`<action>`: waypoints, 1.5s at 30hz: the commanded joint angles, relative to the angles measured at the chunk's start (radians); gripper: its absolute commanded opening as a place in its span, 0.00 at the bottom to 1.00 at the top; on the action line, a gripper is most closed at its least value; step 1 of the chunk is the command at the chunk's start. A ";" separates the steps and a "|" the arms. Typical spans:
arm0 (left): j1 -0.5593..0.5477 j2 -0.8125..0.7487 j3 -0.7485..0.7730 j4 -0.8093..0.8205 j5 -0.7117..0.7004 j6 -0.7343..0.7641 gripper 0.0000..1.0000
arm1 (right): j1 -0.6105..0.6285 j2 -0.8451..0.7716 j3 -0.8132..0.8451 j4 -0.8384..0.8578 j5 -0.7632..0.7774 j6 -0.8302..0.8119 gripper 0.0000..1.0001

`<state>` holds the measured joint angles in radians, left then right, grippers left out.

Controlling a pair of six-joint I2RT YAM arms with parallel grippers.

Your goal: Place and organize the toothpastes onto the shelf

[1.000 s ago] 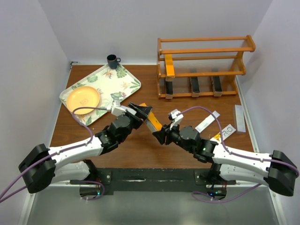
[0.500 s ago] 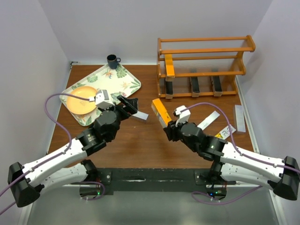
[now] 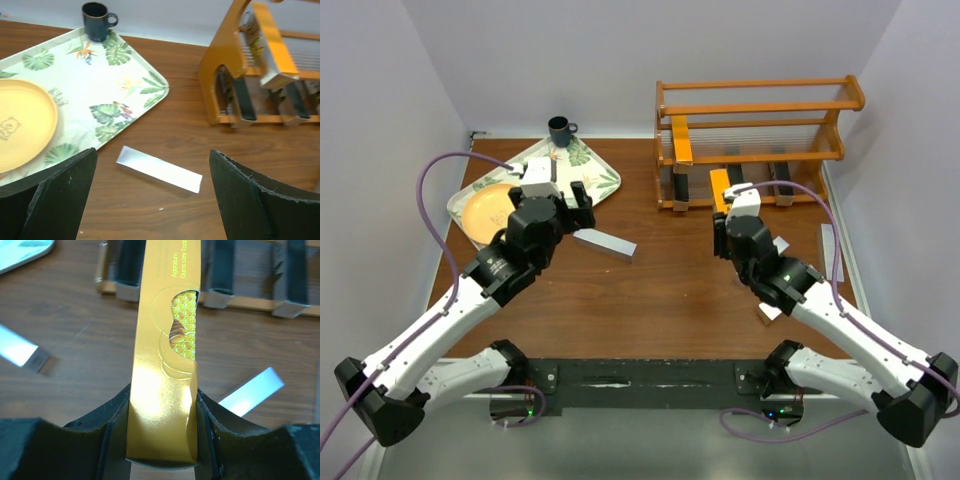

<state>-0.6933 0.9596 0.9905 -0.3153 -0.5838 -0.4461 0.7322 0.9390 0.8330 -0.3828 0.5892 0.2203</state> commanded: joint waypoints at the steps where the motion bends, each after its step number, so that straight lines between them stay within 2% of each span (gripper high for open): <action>1: 0.095 0.010 -0.027 -0.013 0.110 0.107 1.00 | -0.120 0.046 0.106 0.090 -0.043 -0.093 0.09; 6: 0.129 0.013 -0.090 -0.001 0.015 0.149 1.00 | -0.221 0.171 0.185 0.195 -0.165 -0.110 0.09; 13: 0.132 -0.031 -0.127 0.027 -0.013 0.176 1.00 | -0.345 0.359 0.316 0.321 -0.270 -0.142 0.09; 21: 0.130 -0.025 -0.128 0.025 -0.022 0.182 1.00 | -0.441 0.540 0.442 0.424 -0.318 -0.197 0.09; 31: 0.133 -0.002 -0.130 0.028 -0.016 0.193 1.00 | -0.516 0.710 0.554 0.469 -0.390 -0.246 0.11; 38: 0.136 0.007 -0.130 0.028 -0.017 0.196 1.00 | -0.530 0.771 0.555 0.518 -0.425 -0.253 0.12; 45: 0.141 0.011 -0.128 0.027 -0.004 0.195 1.00 | -0.533 0.810 0.566 0.522 -0.420 -0.248 0.18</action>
<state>-0.5629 0.9688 0.8654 -0.3225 -0.5838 -0.2684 0.2035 1.7588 1.3388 0.0399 0.1799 -0.0132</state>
